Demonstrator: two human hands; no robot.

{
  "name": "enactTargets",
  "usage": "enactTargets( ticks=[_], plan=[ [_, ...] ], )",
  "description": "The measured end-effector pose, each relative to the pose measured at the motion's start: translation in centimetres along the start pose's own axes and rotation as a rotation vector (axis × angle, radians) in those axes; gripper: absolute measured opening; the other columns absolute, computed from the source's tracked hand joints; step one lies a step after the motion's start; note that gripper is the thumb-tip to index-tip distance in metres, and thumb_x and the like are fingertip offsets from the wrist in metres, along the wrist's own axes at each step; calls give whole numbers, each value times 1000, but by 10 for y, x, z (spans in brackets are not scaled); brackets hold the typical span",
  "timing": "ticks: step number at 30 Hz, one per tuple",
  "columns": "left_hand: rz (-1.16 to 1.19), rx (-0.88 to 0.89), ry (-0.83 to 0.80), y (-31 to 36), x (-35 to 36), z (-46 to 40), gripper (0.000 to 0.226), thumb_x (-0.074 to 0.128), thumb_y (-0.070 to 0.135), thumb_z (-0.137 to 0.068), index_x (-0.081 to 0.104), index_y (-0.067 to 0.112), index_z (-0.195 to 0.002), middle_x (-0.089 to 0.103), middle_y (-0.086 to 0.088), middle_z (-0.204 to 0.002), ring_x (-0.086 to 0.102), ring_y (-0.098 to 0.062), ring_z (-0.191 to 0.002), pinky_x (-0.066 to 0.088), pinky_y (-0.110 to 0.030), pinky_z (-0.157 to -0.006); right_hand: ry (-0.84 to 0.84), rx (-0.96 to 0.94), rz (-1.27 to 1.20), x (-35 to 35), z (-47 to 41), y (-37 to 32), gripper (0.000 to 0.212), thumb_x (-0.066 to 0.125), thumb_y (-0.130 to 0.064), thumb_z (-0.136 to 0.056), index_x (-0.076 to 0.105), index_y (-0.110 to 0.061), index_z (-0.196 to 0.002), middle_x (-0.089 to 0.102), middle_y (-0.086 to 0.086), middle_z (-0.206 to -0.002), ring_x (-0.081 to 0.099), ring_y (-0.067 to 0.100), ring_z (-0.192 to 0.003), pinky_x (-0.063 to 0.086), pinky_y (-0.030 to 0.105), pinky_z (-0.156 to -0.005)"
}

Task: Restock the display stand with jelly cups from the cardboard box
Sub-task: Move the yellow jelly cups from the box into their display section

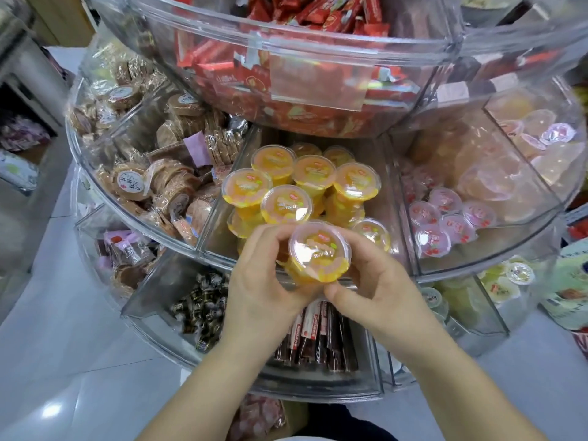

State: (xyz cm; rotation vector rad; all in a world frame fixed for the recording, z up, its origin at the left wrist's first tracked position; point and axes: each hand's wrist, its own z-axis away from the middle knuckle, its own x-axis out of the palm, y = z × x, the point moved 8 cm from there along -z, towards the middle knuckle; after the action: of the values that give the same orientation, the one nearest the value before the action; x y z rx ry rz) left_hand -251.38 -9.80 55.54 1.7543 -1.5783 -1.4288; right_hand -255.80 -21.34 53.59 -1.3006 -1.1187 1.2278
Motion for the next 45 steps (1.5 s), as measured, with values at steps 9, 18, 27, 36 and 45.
enactTargets(
  ticks=[9, 18, 27, 36, 45],
  plan=[
    [-263, 117, 29, 6, -7, -9, 44, 74, 19, -74, 58, 12, -114, 53, 6, -103, 51, -9, -93, 42, -14, -82, 369, 0, 214, -35, -11, 8, 46, 79, -30, -70, 57, -42, -109, 64, -20, -107, 60, 0, -101, 50, 23, -85],
    [-471, 172, 23, -7, -15, -28, 41, 75, -4, -69, 69, 9, -107, 65, -1, -110, 51, -22, -104, 36, -34, -93, 464, 4, 253, -40, -17, 14, 47, 81, -34, -66, 52, -43, -101, 62, -24, -103, 58, -8, -95, 46, 4, -75],
    [-494, 132, 87, -5, -9, -36, 34, 75, 9, -72, 71, 19, -104, 66, 7, -107, 46, -15, -100, 27, -31, -83, 545, -25, 177, -40, -24, 14, 49, 81, -22, -67, 43, -38, -94, 59, -15, -103, 60, -2, -94, 49, 10, -79],
    [-420, 167, 71, -5, -13, -33, 36, 75, 13, -74, 67, 13, -109, 62, 2, -111, 50, -17, -104, 33, -31, -89, 497, -5, 127, -41, -21, 16, 54, 83, -26, -63, 44, -40, -98, 57, -17, -107, 57, -9, -96, 46, 6, -81],
    [-113, 20, 235, -13, -71, 10, 20, 63, 8, -85, 64, 19, -102, 62, 12, -97, 58, -3, -92, 44, -17, -82, 373, -141, 177, -3, 11, -26, 24, 72, -32, -72, 52, -37, -84, 60, -9, -83, 57, 8, -77, 47, 21, -70]
  ],
)
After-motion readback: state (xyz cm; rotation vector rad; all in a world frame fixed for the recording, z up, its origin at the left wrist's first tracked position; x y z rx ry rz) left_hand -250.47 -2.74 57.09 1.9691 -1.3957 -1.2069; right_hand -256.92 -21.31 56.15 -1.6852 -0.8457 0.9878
